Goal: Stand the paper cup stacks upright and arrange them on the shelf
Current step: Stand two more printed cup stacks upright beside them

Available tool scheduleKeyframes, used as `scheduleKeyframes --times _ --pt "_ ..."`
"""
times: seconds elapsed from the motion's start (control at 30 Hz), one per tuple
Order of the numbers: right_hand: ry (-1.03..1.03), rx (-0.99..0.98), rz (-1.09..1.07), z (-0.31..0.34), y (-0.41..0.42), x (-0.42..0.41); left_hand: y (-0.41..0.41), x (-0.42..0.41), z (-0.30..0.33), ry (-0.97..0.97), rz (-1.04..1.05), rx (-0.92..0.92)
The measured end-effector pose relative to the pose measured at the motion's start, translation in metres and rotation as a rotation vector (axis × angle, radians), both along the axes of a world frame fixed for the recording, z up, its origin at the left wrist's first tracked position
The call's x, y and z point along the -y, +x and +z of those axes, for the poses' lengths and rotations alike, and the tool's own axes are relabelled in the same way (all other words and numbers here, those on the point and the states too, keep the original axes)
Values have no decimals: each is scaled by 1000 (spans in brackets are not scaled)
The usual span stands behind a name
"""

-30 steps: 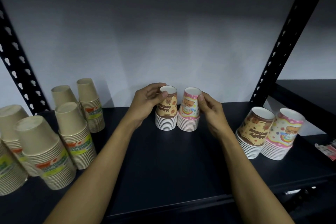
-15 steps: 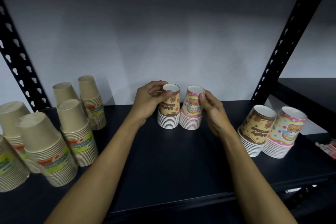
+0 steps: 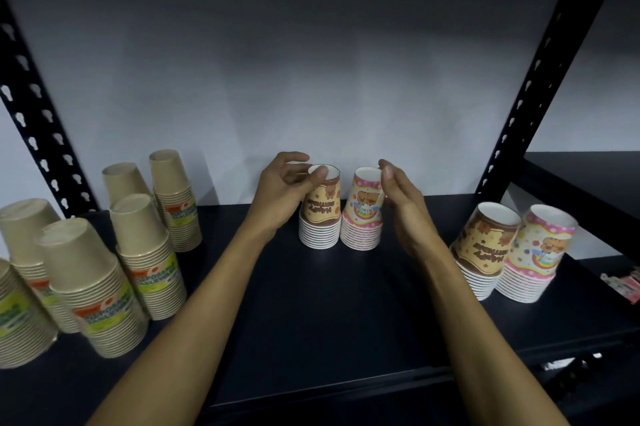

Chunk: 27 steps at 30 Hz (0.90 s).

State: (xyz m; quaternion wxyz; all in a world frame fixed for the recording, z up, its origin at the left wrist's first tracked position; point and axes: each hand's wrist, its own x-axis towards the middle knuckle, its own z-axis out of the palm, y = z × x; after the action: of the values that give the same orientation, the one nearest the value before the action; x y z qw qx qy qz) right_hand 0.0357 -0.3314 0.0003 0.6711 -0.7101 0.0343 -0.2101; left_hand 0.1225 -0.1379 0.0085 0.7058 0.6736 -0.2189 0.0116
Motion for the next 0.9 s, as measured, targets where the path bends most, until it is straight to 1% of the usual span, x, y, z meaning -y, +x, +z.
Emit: scheduleKeyframes --times 0.1,0.13,0.17,0.23,0.33,0.47,0.63,0.73,0.9 --pt "-380 18 -194 22 0 -1 1 -2 9 77 67 106" --pt "-478 13 -216 30 2 1 3 -2 11 121 85 149" --pt "-578 -18 -210 38 4 3 5 -1 13 173 99 182" --pt "-789 -140 -142 55 10 7 9 1 16 295 94 219" --pt "-1014 -279 -29 72 19 14 17 3 21 471 -15 189" --pt "-1149 -334 78 88 30 23 21 5 34 560 -39 126" --pt "-1274 -336 139 97 36 41 14 24 39 587 -45 114" --pt "-1287 -358 158 99 36 62 10 43 39 573 -49 91" --pt "-1229 -422 164 106 25 107 2 89 41 531 -71 75"
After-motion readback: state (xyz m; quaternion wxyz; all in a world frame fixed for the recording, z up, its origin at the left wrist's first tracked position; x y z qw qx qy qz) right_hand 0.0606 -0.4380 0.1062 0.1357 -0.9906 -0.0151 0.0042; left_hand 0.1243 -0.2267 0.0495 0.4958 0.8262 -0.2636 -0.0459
